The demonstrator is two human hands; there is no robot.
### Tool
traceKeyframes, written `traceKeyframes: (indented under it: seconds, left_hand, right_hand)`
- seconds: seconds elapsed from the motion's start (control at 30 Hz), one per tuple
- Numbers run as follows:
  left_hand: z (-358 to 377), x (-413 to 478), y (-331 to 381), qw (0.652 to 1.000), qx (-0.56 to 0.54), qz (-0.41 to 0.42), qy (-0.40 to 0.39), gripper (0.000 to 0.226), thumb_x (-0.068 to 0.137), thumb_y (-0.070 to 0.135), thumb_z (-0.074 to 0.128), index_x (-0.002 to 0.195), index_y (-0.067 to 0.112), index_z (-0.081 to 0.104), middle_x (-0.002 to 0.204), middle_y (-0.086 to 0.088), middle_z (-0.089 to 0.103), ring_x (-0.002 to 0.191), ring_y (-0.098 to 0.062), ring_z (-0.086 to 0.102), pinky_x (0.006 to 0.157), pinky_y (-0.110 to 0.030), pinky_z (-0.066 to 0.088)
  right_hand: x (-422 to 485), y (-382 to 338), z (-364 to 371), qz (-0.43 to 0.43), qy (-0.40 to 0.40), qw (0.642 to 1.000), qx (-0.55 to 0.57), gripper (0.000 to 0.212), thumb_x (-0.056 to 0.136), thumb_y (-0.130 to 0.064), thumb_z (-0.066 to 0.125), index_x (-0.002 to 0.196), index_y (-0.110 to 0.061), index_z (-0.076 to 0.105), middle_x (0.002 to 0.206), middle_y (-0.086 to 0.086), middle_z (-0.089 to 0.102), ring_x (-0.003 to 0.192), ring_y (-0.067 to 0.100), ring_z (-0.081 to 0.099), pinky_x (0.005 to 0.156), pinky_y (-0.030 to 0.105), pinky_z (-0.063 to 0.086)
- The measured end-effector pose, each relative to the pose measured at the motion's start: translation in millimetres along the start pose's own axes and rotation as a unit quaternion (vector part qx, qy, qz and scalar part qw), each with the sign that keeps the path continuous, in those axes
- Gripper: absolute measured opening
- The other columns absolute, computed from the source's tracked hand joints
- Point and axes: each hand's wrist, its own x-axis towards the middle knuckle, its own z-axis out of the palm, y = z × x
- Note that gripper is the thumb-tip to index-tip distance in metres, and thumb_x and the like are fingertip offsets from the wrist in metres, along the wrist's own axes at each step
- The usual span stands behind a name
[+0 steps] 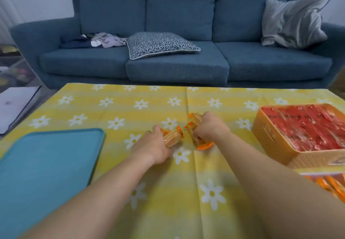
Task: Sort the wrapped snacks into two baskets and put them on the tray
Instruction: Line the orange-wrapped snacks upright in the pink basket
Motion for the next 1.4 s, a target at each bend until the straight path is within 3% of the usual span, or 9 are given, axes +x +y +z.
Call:
traceKeyframes:
  seconds: [0.3, 0.47, 0.6, 0.73, 0.97, 1.03, 1.13, 1.27, 1.4]
  left_hand:
    - [12, -43, 17, 0.93, -0.364, -0.054, -0.023, 0.056, 0.079, 0.033, 0.074, 0.127, 0.015, 0.053, 0.107, -0.005, 0.067, 0.095, -0.025, 0.063, 0.075, -0.032, 0.046]
    - [7, -70, 22, 0.85, -0.521, -0.063, -0.047, 0.022, 0.083, 0.03, 0.07, 0.1, 0.02, 0.061, 0.079, -0.001, 0.068, 0.072, -0.018, 0.063, 0.067, -0.031, 0.048]
    - [-14, -103, 40, 0.831, -0.553, -0.008, -0.062, 0.051, 0.062, 0.041, 0.073, 0.108, 0.024, 0.057, 0.089, -0.006, 0.072, 0.076, -0.023, 0.068, 0.069, -0.036, 0.051]
    - [-14, -147, 93, 0.823, -0.56, 0.064, -0.072, 0.053, 0.064, 0.047, 0.075, 0.11, 0.029, 0.054, 0.091, 0.002, 0.077, 0.082, -0.015, 0.074, 0.071, -0.035, 0.052]
    - [28, -208, 220, 0.85, -0.488, 0.191, -0.045, 0.075, 0.055, 0.051, 0.071, 0.125, 0.029, 0.052, 0.104, 0.007, 0.069, 0.097, -0.018, 0.068, 0.083, -0.035, 0.052]
    - [39, -216, 241, 0.913, -0.338, 0.224, -0.04, 0.094, 0.049, 0.069, 0.066, 0.133, 0.032, 0.048, 0.116, 0.009, 0.066, 0.112, -0.021, 0.063, 0.091, -0.037, 0.048]
    - [54, -214, 240, 0.976, -0.017, 0.214, -0.042, 0.136, 0.049, 0.087, 0.06, 0.156, 0.016, 0.017, 0.158, -0.014, 0.031, 0.146, -0.034, 0.026, 0.118, -0.05, 0.023]
    - [60, -207, 225, 0.966, -0.105, 0.232, -0.052, 0.154, 0.042, 0.089, 0.062, 0.156, 0.023, -0.017, 0.166, -0.009, 0.006, 0.152, -0.028, 0.006, 0.122, -0.041, 0.011]
    - [54, -207, 213, 0.936, -0.227, 0.268, 0.0, 0.121, 0.054, 0.084, 0.065, 0.153, 0.045, 0.006, 0.16, 0.008, 0.025, 0.146, -0.019, 0.023, 0.117, -0.042, 0.028]
  right_hand:
    - [-67, 16, 15, 0.058, -0.079, 0.951, 0.292, 0.012, 0.076, -0.016, 0.075, 0.078, -0.009, 0.065, 0.068, 0.008, 0.063, 0.06, 0.023, 0.06, 0.057, 0.028, 0.048]
    - [-99, 7, 14, 0.065, -0.134, 0.88, 0.452, 0.042, 0.076, -0.038, 0.08, 0.108, -0.013, 0.067, 0.087, 0.008, 0.076, 0.07, 0.024, 0.072, 0.057, 0.03, 0.055]
    - [-133, 13, -21, 0.034, -0.097, 0.873, 0.476, 0.039, 0.076, -0.043, 0.08, 0.102, -0.017, 0.069, 0.078, 0.003, 0.076, 0.067, 0.022, 0.073, 0.06, 0.034, 0.057]
    - [-177, 54, -77, -0.032, 0.036, 0.919, 0.392, 0.039, 0.076, -0.052, 0.073, 0.099, -0.02, 0.069, 0.088, 0.002, 0.076, 0.083, 0.022, 0.074, 0.072, 0.039, 0.06]
    - [-237, 179, -152, -0.023, 0.144, 0.886, 0.44, 0.065, 0.076, -0.084, 0.038, 0.1, -0.035, 0.074, 0.1, -0.01, 0.075, 0.098, 0.008, 0.068, 0.096, 0.042, 0.05]
    - [-242, 211, -152, -0.019, 0.159, 0.927, 0.341, 0.058, 0.081, -0.079, 0.027, 0.1, -0.043, 0.068, 0.104, -0.014, 0.073, 0.104, 0.006, 0.066, 0.094, 0.039, 0.047]
    - [-237, 236, -129, 0.036, 0.109, 0.993, 0.034, 0.065, 0.088, -0.07, 0.021, 0.146, -0.043, 0.029, 0.155, 0.007, 0.039, 0.144, 0.035, 0.031, 0.113, 0.055, 0.029]
    - [-235, 254, -137, 0.012, 0.133, 0.991, 0.001, 0.1, 0.07, -0.083, 0.035, 0.155, -0.033, 0.023, 0.159, 0.007, 0.031, 0.142, 0.037, 0.029, 0.111, 0.057, 0.03]
    - [-235, 273, -155, -0.011, 0.165, 0.985, 0.052, 0.085, 0.079, -0.075, 0.045, 0.148, -0.026, 0.042, 0.146, 0.009, 0.048, 0.133, 0.034, 0.04, 0.107, 0.052, 0.038]
